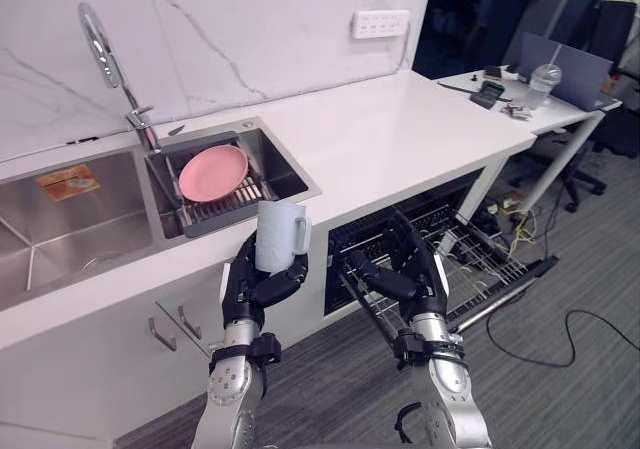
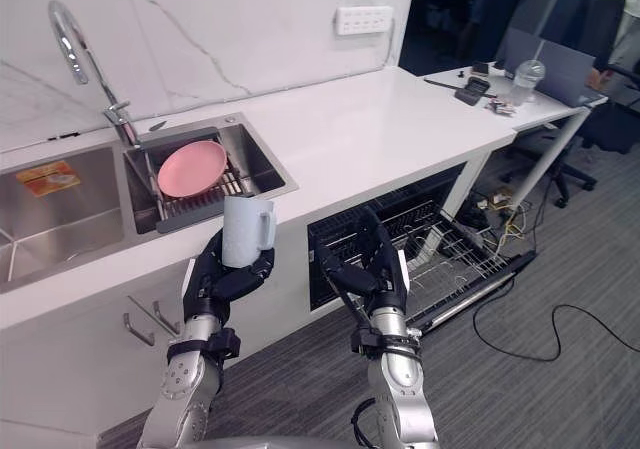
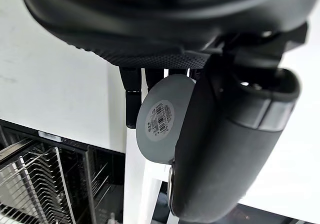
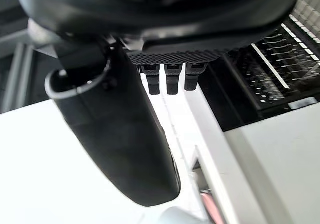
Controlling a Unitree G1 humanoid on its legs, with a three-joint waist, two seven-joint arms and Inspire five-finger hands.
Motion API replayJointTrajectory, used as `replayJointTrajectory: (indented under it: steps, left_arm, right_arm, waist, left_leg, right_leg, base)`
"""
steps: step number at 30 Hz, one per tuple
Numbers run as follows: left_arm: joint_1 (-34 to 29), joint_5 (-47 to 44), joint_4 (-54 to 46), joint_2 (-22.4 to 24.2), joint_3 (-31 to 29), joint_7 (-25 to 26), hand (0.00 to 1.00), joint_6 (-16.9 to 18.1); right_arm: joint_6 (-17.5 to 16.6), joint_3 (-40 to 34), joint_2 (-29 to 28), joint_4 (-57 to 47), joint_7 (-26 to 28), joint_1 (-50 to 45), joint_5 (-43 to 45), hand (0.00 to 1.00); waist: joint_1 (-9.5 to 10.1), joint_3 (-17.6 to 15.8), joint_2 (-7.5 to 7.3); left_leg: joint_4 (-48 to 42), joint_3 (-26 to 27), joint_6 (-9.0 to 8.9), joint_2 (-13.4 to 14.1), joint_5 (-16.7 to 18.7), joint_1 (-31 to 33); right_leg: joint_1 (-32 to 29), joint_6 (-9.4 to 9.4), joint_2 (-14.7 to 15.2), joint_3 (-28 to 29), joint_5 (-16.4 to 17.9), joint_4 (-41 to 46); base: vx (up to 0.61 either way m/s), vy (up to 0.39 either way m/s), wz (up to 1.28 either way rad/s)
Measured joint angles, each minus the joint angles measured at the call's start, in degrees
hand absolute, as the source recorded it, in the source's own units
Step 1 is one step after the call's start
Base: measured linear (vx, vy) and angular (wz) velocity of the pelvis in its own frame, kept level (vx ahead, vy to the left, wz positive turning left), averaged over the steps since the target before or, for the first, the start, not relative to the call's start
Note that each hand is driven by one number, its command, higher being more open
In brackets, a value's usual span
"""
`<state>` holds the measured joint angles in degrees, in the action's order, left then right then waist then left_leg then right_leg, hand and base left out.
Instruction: Walk over to the sink, pick up the cup, carry it to the dishwasher, place the cup inside the dishwasher, then close the dishwasher door
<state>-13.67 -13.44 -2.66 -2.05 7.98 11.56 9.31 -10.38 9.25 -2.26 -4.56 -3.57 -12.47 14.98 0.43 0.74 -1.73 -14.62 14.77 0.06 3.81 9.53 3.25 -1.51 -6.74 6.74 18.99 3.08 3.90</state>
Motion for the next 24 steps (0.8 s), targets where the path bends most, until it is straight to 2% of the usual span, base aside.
replayJointTrajectory:
  steps: [4, 12, 15, 24]
  left_arm:
    - [2.3, 0.0, 1.6, -0.8, -0.8, 1.1, 0.3, 0.0]
    - [6.8, 0.1, 3.2, -1.0, -0.6, 1.1, 0.3, 0.0]
    - [6.8, 0.1, 3.3, -1.0, -0.3, 1.0, 0.3, 0.0]
    - [8.8, 0.4, 5.7, -1.3, 3.8, 0.6, 0.3, -0.1]
  right_arm:
    - [-0.2, 0.9, 0.7, -2.8, 1.2, -0.1, 2.6, 0.9]
    - [-1.1, 1.5, 2.4, -5.4, 2.5, -0.3, 8.5, 0.9]
    - [-1.2, 2.3, 3.0, -5.9, 3.3, -0.8, 10.5, 0.9]
    - [-1.2, 6.1, 3.3, -5.9, 4.4, -1.5, 10.9, 0.9]
  waist:
    - [-0.55, 0.2, 0.17]
    - [-2.79, 0.7, 1.3]
    - [-2.87, 1.1, 1.96]
    - [-2.79, 1.2, 2.0]
  left_leg:
    - [0.6, 0.0, -0.27, -0.3, 0.4, 0.1]
    - [2.0, -0.2, -0.55, 0.2, -0.7, 0.2]
    - [3.1, 0.2, -0.23, 0.3, -1.6, 0.1]
    - [7.3, 0.1, -0.24, -0.4, -3.8, -1.3]
  right_leg:
    - [-1.7, -0.46, -0.7, 1.3, -1.0, -0.2]
    - [-3.0, 0.12, -2.2, 2.8, -2.3, -0.4]
    - [-3.6, 0.4, -2.5, 2.8, -3.2, -0.7]
    - [-3.6, 0.39, -2.3, 1.7, -4.5, -1.7]
  base:
    - [-0.09, -0.006, -0.54]
    - [-0.03, -0.038, -0.15]
    - [-0.01, -0.03, -0.08]
    - [-0.03, -0.027, 0.0]
